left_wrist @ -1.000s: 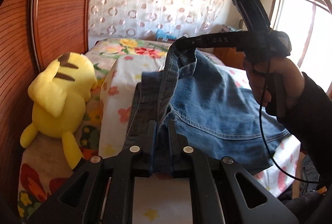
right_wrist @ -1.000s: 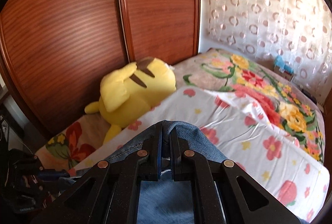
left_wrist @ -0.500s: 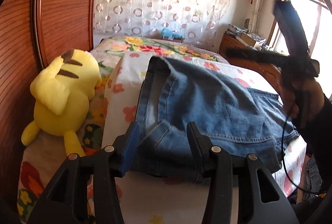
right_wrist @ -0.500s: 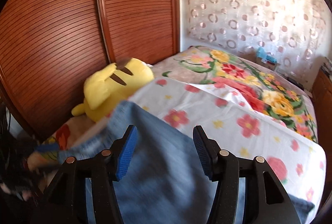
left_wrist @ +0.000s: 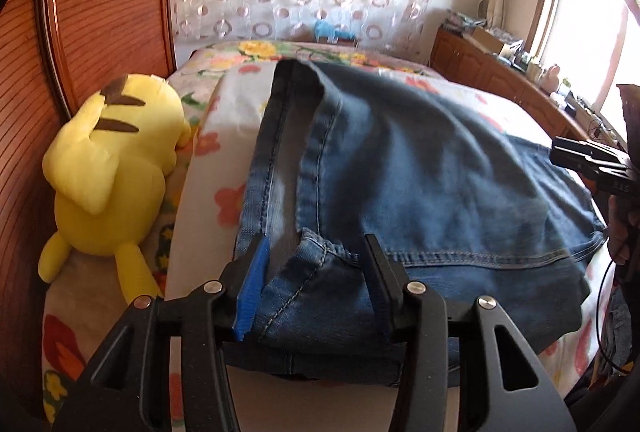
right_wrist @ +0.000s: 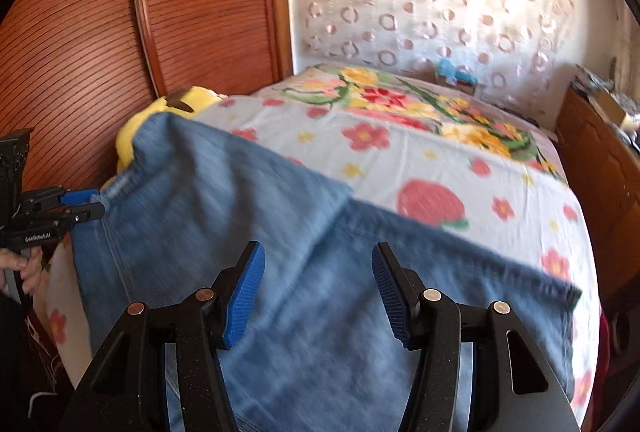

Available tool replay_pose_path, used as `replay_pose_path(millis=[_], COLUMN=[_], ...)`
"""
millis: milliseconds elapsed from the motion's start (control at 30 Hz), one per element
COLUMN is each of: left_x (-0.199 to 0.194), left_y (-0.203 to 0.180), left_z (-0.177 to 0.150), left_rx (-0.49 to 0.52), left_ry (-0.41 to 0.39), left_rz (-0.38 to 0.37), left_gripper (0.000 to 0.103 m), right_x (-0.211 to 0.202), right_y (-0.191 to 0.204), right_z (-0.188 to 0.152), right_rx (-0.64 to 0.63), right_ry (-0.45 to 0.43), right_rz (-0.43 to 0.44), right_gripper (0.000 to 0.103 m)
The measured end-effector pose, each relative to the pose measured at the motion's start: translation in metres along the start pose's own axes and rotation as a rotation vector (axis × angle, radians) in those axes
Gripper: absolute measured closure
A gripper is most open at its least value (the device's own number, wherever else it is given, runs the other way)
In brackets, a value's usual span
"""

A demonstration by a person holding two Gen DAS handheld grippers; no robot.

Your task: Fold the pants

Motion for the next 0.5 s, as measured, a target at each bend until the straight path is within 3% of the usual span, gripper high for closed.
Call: replay_pose_path(millis=[133, 267, 367, 500], left_x=[-0.003, -0.009, -0.016, -0.04], left_y=[0.0, -0.002, -0.006, 0.005], left_z=[-0.005, -0.008, -0.009, -0.007], left_rx=[0.001, 0.024, 0.041, -0.018], left_ry=[-0.008, -0.016, -0.031, -0.102], left_rz=[-0.003, -0.012, -0.027, -0.011], left_gripper=[0.057, 0.082, 0.093, 0.094], right_x=[0.009, 0.017, 0.019, 0.021], right_y=[0.0, 0.0, -0.004, -0.006], right_z=[-0.015, -0.026, -0.033, -0.034], right_rx=[0.041, 0.085, 0.091, 0.093], right_ry=[0.034, 0.058, 0.073, 0.068], right_rz=[0.005, 0.013, 0.002, -0.006], right_gripper=[0.045, 0.045, 0.045, 0.045])
Point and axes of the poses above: each gripper's, at about its wrist camera, not at the fingertips, and x roughly the way its jaws point, y to its left, z to its top, the point moved 2 cm from there along x, roughly the way its jaws point, and after that the axes turned 7 degrees about z, right-handed, at the moved point
